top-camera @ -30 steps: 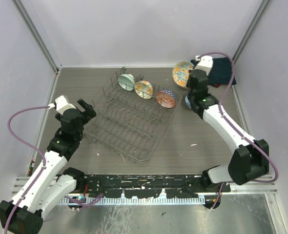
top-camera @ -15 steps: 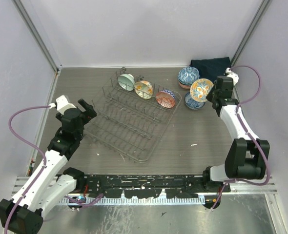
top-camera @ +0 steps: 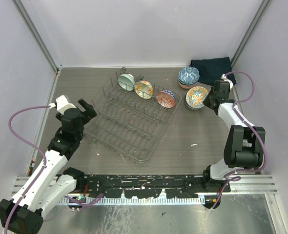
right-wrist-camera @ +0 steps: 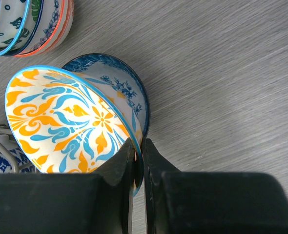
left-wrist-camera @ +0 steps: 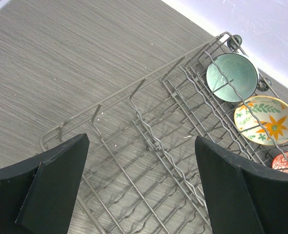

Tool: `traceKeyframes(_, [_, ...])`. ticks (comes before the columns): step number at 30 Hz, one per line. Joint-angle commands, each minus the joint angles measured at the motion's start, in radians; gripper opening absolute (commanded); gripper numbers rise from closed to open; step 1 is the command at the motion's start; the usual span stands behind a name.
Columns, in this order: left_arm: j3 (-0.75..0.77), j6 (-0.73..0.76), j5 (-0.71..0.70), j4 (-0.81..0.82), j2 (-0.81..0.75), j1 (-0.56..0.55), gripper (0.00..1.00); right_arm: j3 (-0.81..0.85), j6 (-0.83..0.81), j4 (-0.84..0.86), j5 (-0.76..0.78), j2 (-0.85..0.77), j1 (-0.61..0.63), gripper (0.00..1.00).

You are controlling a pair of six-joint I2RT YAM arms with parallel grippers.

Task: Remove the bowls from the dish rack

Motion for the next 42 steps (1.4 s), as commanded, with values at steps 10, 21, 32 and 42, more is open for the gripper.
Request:
traceKeyframes(10, [0.004,0.007,-0.010,0.030,-0.008,-0.003,0.98,0.082,0.038,0.090,-0.030,0.074,-0.003,0.01])
traceKeyframes(21, [0.004,0.007,-0.013,0.029,-0.011,-0.002,0.98,0.125,0.046,0.071,-0.039,0.121,-0.005,0.15])
traceKeyframes(32, [0.005,0.007,-0.013,0.029,-0.011,-0.002,0.98,0.136,0.045,0.064,-0.042,0.129,-0.004,0.27])
traceKeyframes(42, [0.004,0.007,-0.014,0.029,-0.011,-0.003,0.98,0.092,0.038,0.063,0.014,0.033,-0.003,0.41])
